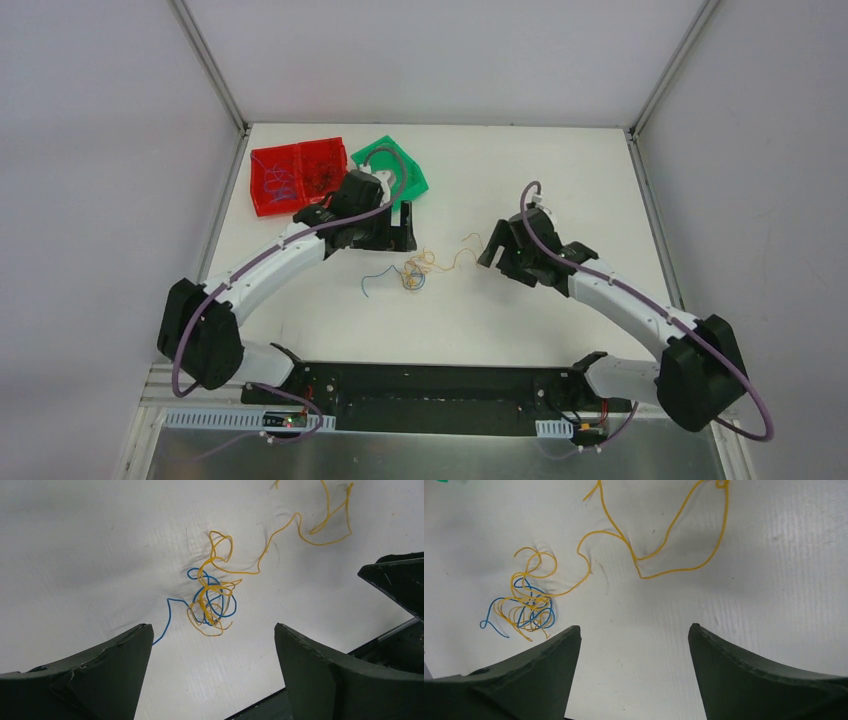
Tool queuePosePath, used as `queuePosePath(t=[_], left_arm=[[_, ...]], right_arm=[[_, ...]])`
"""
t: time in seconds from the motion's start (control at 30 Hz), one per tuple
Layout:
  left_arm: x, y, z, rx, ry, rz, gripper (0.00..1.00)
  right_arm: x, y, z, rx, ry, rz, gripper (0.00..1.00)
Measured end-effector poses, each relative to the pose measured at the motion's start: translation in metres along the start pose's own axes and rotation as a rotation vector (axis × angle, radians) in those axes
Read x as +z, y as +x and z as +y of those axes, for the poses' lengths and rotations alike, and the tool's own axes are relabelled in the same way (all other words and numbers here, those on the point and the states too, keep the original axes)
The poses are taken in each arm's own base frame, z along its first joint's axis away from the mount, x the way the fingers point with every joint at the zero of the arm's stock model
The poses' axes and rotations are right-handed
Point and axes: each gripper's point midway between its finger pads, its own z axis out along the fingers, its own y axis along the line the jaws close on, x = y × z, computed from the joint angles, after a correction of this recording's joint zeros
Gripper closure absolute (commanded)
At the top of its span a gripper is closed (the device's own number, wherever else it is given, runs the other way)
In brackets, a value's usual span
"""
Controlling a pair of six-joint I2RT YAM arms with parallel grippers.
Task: Untangle the cables
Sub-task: Untie the cable.
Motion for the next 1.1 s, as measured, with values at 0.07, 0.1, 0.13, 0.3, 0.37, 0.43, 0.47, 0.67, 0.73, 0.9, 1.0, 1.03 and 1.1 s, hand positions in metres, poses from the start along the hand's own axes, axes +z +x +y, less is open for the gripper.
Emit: queuePosePath(t=[0.07,0.1,0.13,0.3,0.37,0.43,0.47,0.67,0.73,0.9,1.0,1.03,1.1], left_arm=[[0.012,0.007,0.002,0.000,0.001,0.034,0.14],[0.018,0.010,0.003,-0.001,-0.002,0.050,0.17],[0.025,0.013,0.004,-0.002,-0.005,0.068,0.19],[0.049,0.030,0.012,-0.009,-0.023,0.144,0.25],[0.054,0.034,0.014,-0.011,-0.028,0.160,0.27],[0.055,0.035,0.015,-0.013,-0.031,0.165,0.29],[0.055,0.035,0.015,-0.013,-0.030,0.165,0.30],[0.059,0.038,0.015,-0.020,-0.011,0.164,0.38],[0.061,0.044,0.019,-0.034,-0.002,0.179,0.41],[0.066,0.059,0.038,-0.104,0.001,0.206,0.73],[0.067,0.066,0.046,-0.137,-0.011,0.215,0.94],[0.067,0.068,0.048,-0.138,-0.013,0.216,0.99],[0.065,0.072,0.049,-0.138,-0.014,0.213,1.00]], right_arm=[[0.008,0.000,0.008,-0.003,0.003,0.031,0.16],[0.013,0.000,0.011,-0.008,0.007,0.046,0.16],[0.019,-0.002,0.015,-0.014,0.015,0.057,0.16],[0.045,-0.009,0.025,-0.052,0.063,0.090,0.15],[0.056,-0.010,0.023,-0.066,0.105,0.104,0.15],[0.067,-0.011,0.019,-0.085,0.159,0.113,0.16],[0.072,-0.011,0.017,-0.094,0.180,0.116,0.17],[0.089,-0.002,0.000,-0.150,0.275,0.143,0.34],[0.092,0.000,-0.004,-0.161,0.292,0.149,0.49],[0.093,-0.001,-0.004,-0.182,0.298,0.141,0.93],[0.093,-0.003,-0.006,-0.185,0.298,0.126,0.98],[0.092,-0.003,-0.008,-0.185,0.299,0.121,0.99],[0.085,-0.002,-0.013,-0.180,0.299,0.113,1.00]])
